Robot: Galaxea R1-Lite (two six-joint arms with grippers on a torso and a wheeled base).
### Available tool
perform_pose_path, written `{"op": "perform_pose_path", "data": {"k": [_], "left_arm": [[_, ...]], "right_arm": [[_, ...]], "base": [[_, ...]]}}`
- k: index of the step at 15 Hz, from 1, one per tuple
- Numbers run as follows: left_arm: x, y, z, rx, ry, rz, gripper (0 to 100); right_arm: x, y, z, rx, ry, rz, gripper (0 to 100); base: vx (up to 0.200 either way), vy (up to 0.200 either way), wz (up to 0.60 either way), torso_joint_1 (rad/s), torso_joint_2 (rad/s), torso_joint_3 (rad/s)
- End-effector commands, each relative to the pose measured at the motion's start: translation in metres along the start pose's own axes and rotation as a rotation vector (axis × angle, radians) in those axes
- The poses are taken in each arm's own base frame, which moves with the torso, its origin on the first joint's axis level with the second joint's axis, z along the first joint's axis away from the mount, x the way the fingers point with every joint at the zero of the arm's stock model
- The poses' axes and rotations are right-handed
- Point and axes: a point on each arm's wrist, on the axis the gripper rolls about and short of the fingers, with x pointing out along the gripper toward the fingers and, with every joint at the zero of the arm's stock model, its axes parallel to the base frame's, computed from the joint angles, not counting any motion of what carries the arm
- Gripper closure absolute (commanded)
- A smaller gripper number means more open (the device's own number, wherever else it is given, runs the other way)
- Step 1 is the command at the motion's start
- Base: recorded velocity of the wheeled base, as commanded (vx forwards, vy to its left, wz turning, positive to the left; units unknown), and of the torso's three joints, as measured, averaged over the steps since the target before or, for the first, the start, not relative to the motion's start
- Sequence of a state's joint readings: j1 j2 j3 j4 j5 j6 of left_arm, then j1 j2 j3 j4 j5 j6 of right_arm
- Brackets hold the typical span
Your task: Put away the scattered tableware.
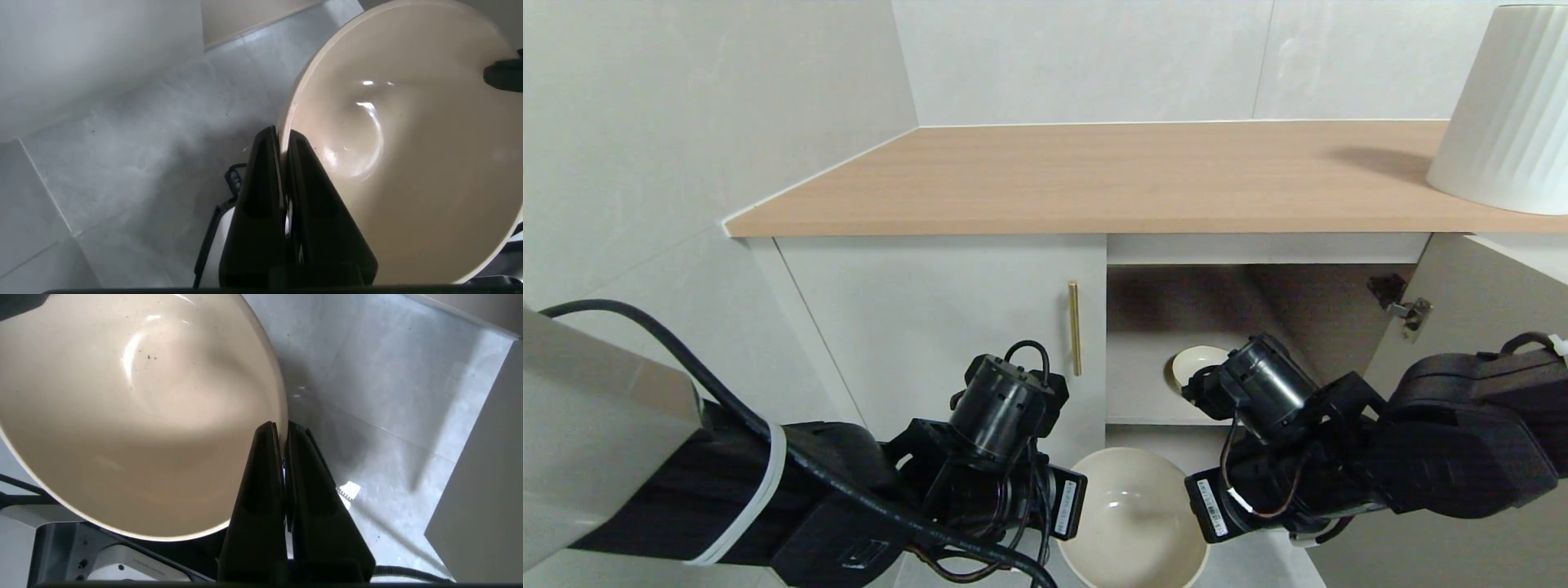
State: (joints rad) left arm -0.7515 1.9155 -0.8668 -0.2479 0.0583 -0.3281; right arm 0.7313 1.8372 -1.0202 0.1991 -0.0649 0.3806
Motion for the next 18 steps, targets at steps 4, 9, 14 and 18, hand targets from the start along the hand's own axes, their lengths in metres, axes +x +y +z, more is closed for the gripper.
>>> {"op": "perform_pose_path", "data": {"k": [4,9,14,18], "left_arm": [[-0.003,0.0,0.001,-0.002,-0.008,-0.001,100],[-0.003,0.0,0.002,-0.005,-0.011,-0.002,0],[-0.007,0.001,0.005,-0.011,-0.026,-0.003,0],[-0.009,0.002,0.006,-0.014,-0.033,-0.002,0]], "right_arm": [[0.001,0.0,-0.001,-0.001,0.006,-0.003,100],[0.001,0.0,-0.001,-0.001,0.006,-0.003,100],[0.008,-0.002,0.0,0.0,-0.013,-0.077,100],[0.01,-0.018,0.014,0.069,-0.131,-0.128,100]], "base": [[0.0,0.0,0.0,0.0,0.0,0.0],[0.0,0.0,0.0,0.0,0.0,0.0],[0.0,0.0,0.0,0.0,0.0,0.0],[0.0,0.0,0.0,0.0,0.0,0.0]]}}
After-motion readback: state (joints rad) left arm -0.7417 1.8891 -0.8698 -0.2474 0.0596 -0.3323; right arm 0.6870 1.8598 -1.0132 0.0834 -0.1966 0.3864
